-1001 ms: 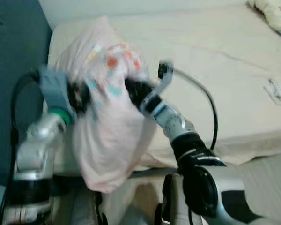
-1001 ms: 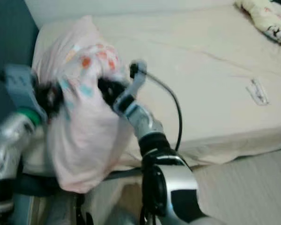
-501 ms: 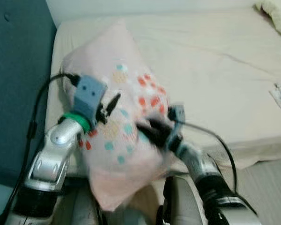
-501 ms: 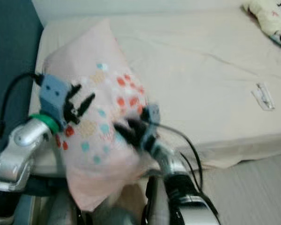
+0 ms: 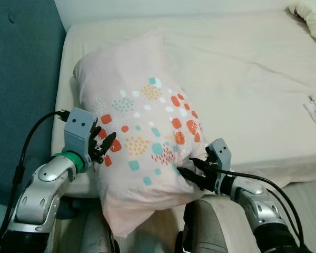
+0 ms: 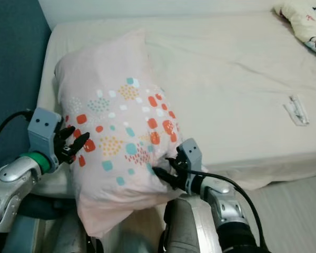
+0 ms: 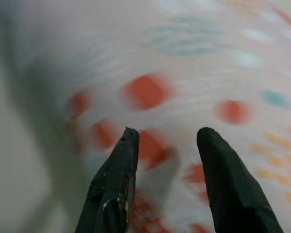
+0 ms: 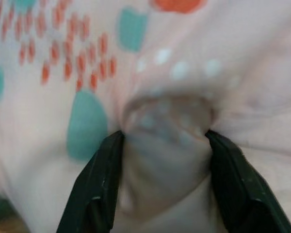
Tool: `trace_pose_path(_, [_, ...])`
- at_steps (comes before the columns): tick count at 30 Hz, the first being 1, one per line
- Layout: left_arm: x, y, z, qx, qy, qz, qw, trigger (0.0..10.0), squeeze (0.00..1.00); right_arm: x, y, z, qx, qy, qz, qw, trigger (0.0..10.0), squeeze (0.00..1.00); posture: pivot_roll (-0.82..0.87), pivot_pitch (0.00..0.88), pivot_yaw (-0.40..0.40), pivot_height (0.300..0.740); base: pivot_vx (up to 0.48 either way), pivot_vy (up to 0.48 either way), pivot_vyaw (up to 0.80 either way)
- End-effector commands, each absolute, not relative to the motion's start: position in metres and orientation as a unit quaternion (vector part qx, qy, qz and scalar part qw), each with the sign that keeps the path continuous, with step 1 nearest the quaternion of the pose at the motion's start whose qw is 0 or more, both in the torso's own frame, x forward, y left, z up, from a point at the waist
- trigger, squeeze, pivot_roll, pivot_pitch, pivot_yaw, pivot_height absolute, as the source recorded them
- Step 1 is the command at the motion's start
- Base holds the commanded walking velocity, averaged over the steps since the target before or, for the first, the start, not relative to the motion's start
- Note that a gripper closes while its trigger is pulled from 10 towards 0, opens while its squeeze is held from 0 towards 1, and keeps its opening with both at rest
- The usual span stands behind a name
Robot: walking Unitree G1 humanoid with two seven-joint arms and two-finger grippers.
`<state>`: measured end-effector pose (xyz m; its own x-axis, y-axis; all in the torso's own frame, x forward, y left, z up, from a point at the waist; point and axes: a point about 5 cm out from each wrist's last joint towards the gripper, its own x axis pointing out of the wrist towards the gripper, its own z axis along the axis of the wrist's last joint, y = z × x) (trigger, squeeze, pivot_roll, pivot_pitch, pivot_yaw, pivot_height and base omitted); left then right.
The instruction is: Clean up the room
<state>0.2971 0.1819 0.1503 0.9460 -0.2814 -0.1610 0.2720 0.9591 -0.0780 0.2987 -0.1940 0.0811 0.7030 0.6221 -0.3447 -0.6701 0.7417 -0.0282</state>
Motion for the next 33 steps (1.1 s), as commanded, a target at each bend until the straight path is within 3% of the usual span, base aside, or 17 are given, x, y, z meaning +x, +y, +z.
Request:
trace_pose_path(1, [0.294, 0.202, 0.133, -0.084, 0.126, -0.087, 0.985, 10.0, 0.00, 0.295, -0.211, 0.084, -0.138, 0.161, 0.312, 0.926, 10.0, 0.00, 0.05, 0.134, 0.048, 0.595, 0.000, 0.000, 0.00])
trace_pose_path(4, [0.294, 0.206, 0.127, -0.109, 0.133, -0.072, 0.982, 10.0, 0.00, 0.297, -0.222, 0.092, -0.168, 0.153, 0.285, 0.931, 10.0, 0.00, 0.05, 0.133, 0.049, 0.595, 0.000, 0.000, 0.00])
trace_pose_path(5, [0.295, 0.209, 0.121, -0.131, 0.138, -0.062, 0.980, 10.0, 1.00, 0.298, -0.233, 0.099, -0.199, 0.143, 0.256, 0.935, 10.0, 0.00, 0.04, 0.133, 0.051, 0.595, 0.000, 0.000, 0.00])
trace_pose_path(6, [0.295, 0.209, 0.121, -0.131, 0.138, -0.062, 0.980, 10.0, 1.00, 0.298, -0.233, 0.099, -0.199, 0.143, 0.256, 0.935, 10.0, 0.00, 0.04, 0.133, 0.051, 0.595, 0.000, 0.000, 0.00])
trace_pose_path(7, [0.302, 0.217, 0.107, -0.198, 0.148, -0.074, 0.966, 10.0, 1.00, 0.316, -0.234, 0.120, -0.212, 0.055, 0.180, 0.959, 10.0, 0.00, 0.02, 0.137, 0.059, 0.595, 0.000, 0.000, 0.00])
trace_pose_path(8, [0.302, 0.217, 0.107, -0.198, 0.148, -0.074, 0.966, 10.0, 1.00, 0.316, -0.234, 0.120, -0.212, 0.055, 0.180, 0.959, 10.0, 0.00, 0.02, 0.137, 0.059, 0.595, 0.000, 0.000, 0.00])
trace_pose_path(9, [0.307, 0.223, 0.095, -0.249, 0.152, -0.074, 0.954, 10.0, 1.00, 0.330, -0.228, 0.136, -0.204, -0.017, 0.129, 0.970, 10.0, 0.00, 0.02, 0.141, 0.059, 0.595, 0.000, 0.000, 0.00])
trace_pose_path(11, [0.308, 0.227, 0.080, -0.304, 0.162, -0.088, 0.935, 10.0, 1.00, 0.347, -0.209, 0.143, -0.191, -0.068, 0.085, 0.975, 10.0, 0.00, 0.02, 0.150, 0.059, 0.595, 0.000, 0.000, 0.00])
trace_pose_path(18, [0.296, 0.217, 0.075, -0.343, 0.176, -0.135, 0.913, 10.0, 1.00, 0.353, -0.205, 0.129, -0.191, -0.026, 0.071, 0.979, 10.0, 0.00, 0.02, 0.162, 0.055, 0.595, 0.000, 0.000, 0.00])
trace_pose_path(23, [0.280, 0.185, 0.066, -0.388, 0.194, -0.207, 0.877, 10.0, 1.00, 0.351, -0.199, 0.091, -0.134, 0.085, 0.079, 0.984, 10.0, 0.00, 0.03, 0.160, 0.038, 0.595, 0.000, 0.000, 0.00])
trace_pose_path(29, [0.287, 0.167, 0.060, -0.395, 0.197, -0.234, 0.866, 10.0, 1.00, 0.348, -0.191, 0.078, -0.119, 0.106, 0.091, 0.983, 10.0, 0.00, 0.03, 0.154, 0.030, 0.595, 0.000, 0.000, 0.00])
trace_pose_path(30, [0.290, 0.159, 0.058, -0.391, 0.203, -0.238, 0.866, 10.0, 0.83, 0.348, -0.188, 0.076, -0.110, 0.108, 0.099, 0.983, 10.0, 0.00, 0.02, 0.151, 0.029, 0.595, 0.000, 0.000, 0.00])
trace_pose_path(31, [0.290, 0.159, 0.058, -0.391, 0.203, -0.238, 0.866, 10.0, 0.83, 0.348, -0.188, 0.076, -0.110, 0.108, 0.099, 0.983, 10.0, 0.00, 0.02, 0.151, 0.029, 0.595, 0.000, 0.000, 0.00])
trace_pose_path(32, [0.294, 0.142, 0.057, -0.367, 0.213, -0.261, 0.867, 10.0, 0.25, 0.348, -0.182, 0.075, -0.093, 0.105, 0.115, 0.983, 10.0, 0.00, 0.02, 0.150, 0.027, 0.595, 0.000, 0.000, 0.00])
trace_pose_path(33, [0.295, 0.135, 0.058, -0.355, 0.216, -0.270, 0.869, 10.0, 0.25, 0.349, -0.180, 0.076, -0.090, 0.104, 0.119, 0.983, 10.0, 0.00, 0.02, 0.150, 0.027, 0.595, 0.000, 0.000, 0.00])
